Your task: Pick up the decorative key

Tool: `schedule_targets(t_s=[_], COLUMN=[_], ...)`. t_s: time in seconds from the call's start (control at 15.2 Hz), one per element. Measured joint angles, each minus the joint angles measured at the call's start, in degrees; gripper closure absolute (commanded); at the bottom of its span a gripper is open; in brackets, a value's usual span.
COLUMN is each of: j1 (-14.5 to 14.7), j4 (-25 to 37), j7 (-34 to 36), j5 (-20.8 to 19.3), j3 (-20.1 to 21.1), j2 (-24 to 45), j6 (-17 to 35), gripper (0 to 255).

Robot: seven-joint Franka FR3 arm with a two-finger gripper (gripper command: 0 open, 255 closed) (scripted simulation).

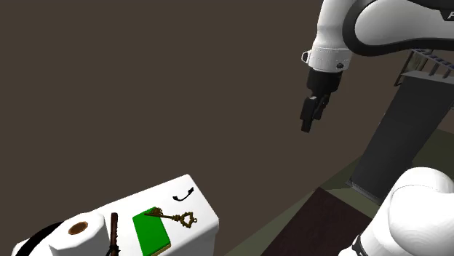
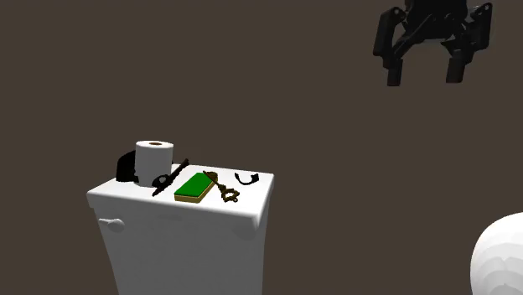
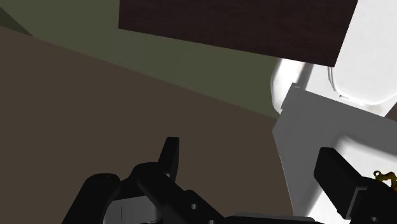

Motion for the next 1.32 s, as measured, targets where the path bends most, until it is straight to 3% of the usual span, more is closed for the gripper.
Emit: schedule_targets(t_s=[0.33,0.86,1.32], j1=[1.24,3.64,4.33], j4=[-1.19,-0.86,2.36], j7=[2.89,10.28,17.17], j5=[1.83,4.73,3.75], j3=[3.31,11.73,18.81], j2=[2.58,13.46,25.71], j6=[3.84,14.81,23.87], gripper=[0,0,0])
